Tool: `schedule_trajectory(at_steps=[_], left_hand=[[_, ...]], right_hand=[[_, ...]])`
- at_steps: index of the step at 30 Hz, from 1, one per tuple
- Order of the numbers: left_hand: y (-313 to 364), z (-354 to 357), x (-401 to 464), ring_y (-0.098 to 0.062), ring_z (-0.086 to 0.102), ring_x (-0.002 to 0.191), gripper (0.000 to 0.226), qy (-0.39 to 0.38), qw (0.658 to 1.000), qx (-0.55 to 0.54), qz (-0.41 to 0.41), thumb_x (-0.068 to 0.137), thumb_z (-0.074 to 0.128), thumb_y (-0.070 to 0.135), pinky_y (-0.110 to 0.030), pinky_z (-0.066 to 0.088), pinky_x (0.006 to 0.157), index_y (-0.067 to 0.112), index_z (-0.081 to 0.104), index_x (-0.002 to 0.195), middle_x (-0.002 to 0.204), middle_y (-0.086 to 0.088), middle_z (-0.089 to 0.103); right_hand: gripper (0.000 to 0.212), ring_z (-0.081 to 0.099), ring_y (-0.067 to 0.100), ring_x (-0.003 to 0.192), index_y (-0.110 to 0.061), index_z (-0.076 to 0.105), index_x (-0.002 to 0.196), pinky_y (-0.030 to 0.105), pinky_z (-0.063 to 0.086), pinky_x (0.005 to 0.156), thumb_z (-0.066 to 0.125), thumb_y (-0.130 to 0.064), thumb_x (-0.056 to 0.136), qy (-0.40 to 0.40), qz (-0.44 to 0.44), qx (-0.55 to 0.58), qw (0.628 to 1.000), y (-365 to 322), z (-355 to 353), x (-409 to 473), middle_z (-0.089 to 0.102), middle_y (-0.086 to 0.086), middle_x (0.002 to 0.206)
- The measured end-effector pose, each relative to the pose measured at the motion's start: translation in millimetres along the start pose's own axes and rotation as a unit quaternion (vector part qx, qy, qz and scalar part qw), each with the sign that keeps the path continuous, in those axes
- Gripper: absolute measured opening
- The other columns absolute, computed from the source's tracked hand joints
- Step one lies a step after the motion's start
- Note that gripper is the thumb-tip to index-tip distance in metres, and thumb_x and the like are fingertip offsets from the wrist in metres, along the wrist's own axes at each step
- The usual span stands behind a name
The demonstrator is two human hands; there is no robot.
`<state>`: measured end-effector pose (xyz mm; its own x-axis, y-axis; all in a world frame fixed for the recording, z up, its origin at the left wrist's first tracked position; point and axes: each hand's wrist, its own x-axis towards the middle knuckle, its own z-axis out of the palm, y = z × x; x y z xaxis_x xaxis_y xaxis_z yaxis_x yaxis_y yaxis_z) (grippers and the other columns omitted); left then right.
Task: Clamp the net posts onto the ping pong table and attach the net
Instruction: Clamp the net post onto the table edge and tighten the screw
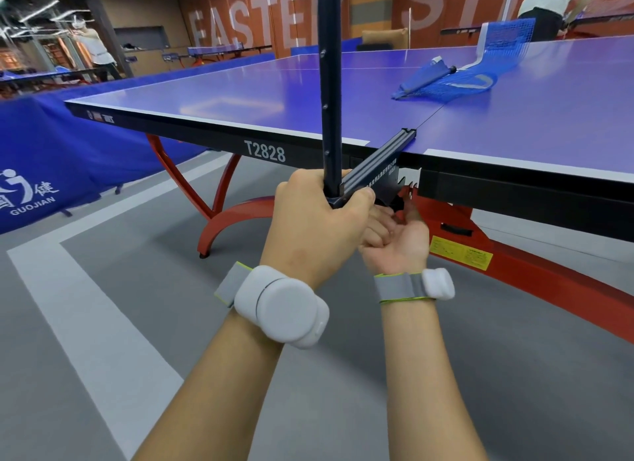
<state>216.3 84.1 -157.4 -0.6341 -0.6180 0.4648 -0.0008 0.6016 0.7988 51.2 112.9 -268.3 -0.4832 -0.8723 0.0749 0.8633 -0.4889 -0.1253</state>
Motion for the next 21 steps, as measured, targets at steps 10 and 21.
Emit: schedule_trajectory(at_steps=[10, 21], left_hand=[[-3.2, 0.3, 1.7, -0.03, 0.08, 0.07, 0.021, -0.006, 1.0, -0.023, -0.006, 0.089, 0.067, 0.023, -0.044, 0.069, 0.077, 0.006, 0.079, 0.087, 0.072, -0.016, 0.078], [-2.5, 0.1, -0.2, -0.025, 0.08, 0.068, 0.019, -0.005, 1.0, -0.009, 0.019, 0.092, 0.067, 0.018, -0.042, 0.068, 0.081, 0.005, 0.079, 0.086, 0.066, -0.008, 0.079]], right_hand=[[0.059, 0.014, 0.006, 0.045, -0.015, 0.059, 0.102, 0.025, 0.006, 0.044, 0.025, -0.063, 0.101, 0.017, -0.157, -0.2, 0.967, 29.9, 0.8, 1.7, 0.046, -0.005, 0.066], [0.037, 0.019, 0.008, 0.037, -0.016, 0.043, 0.077, 0.024, 0.005, 0.042, 0.058, -0.049, 0.085, -0.02, -0.069, -0.086, 0.994, 10.7, -2.5, -0.3, 0.032, -0.004, 0.054]])
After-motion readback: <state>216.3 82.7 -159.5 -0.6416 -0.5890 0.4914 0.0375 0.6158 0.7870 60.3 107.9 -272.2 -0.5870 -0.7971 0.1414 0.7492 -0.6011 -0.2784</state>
